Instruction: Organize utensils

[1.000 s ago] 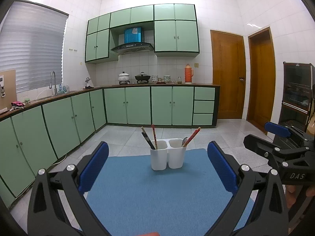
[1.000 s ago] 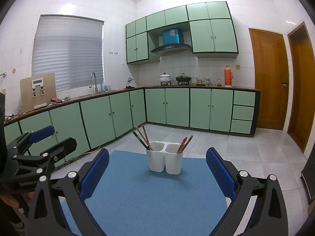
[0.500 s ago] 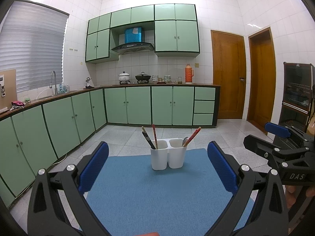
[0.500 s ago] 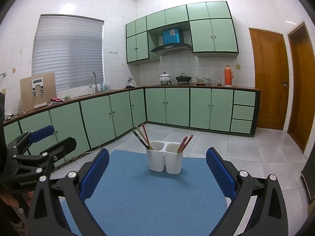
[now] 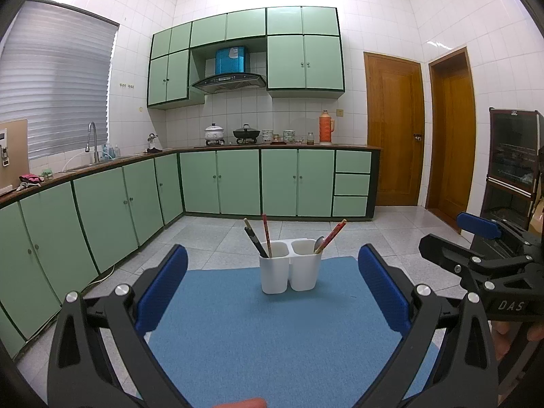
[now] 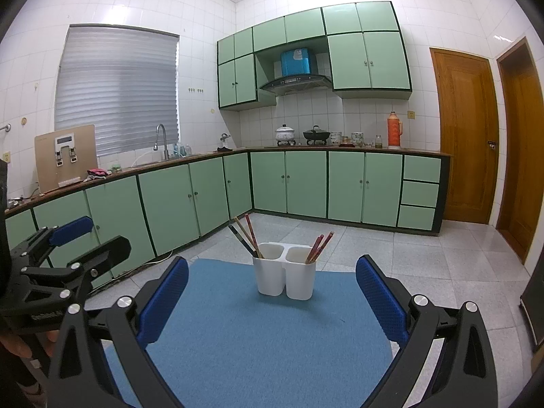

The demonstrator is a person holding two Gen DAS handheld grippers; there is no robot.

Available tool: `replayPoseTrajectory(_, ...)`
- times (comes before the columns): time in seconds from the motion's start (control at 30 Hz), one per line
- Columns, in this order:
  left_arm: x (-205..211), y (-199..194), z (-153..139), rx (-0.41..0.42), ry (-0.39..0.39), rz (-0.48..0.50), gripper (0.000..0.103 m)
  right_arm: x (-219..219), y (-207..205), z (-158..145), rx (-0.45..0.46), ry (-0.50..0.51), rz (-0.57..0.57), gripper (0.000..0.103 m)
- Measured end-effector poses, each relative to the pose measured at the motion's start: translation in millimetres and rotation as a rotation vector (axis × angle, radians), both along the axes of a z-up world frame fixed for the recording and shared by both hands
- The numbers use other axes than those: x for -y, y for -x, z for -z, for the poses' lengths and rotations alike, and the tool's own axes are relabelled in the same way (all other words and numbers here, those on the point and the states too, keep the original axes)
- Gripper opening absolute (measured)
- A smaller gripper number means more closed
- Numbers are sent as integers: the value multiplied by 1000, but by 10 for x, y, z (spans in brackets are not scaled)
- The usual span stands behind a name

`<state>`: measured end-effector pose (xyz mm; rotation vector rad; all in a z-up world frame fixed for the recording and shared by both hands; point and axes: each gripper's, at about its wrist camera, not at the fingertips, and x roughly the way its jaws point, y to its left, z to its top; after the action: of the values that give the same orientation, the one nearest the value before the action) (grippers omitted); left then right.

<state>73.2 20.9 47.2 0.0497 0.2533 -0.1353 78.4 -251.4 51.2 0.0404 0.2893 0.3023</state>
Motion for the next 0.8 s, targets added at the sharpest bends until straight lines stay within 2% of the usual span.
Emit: replayPoseTrajectory(0.8, -1, -18, 83, -8, 13, -6, 97, -5, -4, 8, -2, 1, 0, 97)
